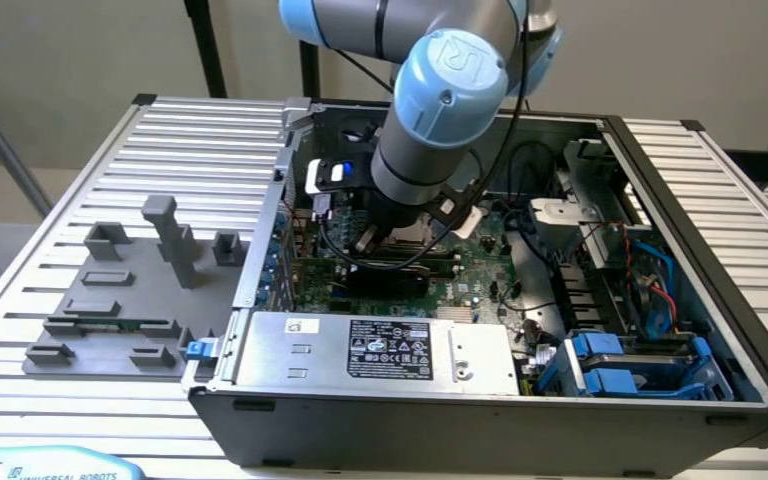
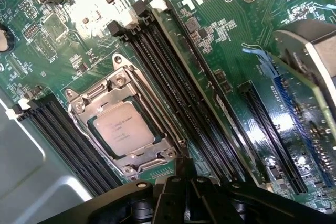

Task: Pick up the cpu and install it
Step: 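Install the second cpu locking lever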

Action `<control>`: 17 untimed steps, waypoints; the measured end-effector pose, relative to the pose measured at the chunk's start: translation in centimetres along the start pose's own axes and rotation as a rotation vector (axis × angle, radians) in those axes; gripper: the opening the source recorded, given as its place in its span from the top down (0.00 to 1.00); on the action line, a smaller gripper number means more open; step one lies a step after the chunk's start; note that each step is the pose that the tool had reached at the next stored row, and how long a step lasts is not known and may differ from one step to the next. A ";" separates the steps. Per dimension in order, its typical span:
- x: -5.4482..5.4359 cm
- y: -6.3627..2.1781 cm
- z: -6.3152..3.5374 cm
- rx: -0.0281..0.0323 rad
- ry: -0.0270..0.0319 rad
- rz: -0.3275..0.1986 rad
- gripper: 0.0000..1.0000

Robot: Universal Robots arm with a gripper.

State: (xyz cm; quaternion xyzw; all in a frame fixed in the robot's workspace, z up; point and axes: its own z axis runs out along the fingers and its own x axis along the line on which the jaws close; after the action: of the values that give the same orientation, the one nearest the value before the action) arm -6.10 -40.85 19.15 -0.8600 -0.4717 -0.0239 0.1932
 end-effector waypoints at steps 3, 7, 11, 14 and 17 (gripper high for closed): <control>0.1 -0.04 0.23 -0.0002 0.0000 0.000 0.89; 0.1 -0.08 0.27 0.0000 -0.0021 0.000 0.89; 0.4 -0.43 -0.78 0.0015 -0.0033 0.001 0.89; 0.6 -0.73 -1.65 0.0017 -0.0033 0.001 0.89; 0.8 -0.97 -2.39 0.0019 -0.0033 0.000 0.89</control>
State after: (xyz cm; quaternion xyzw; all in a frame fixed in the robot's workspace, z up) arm -6.13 -40.60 21.84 -0.8599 -0.4719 -0.0220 0.1933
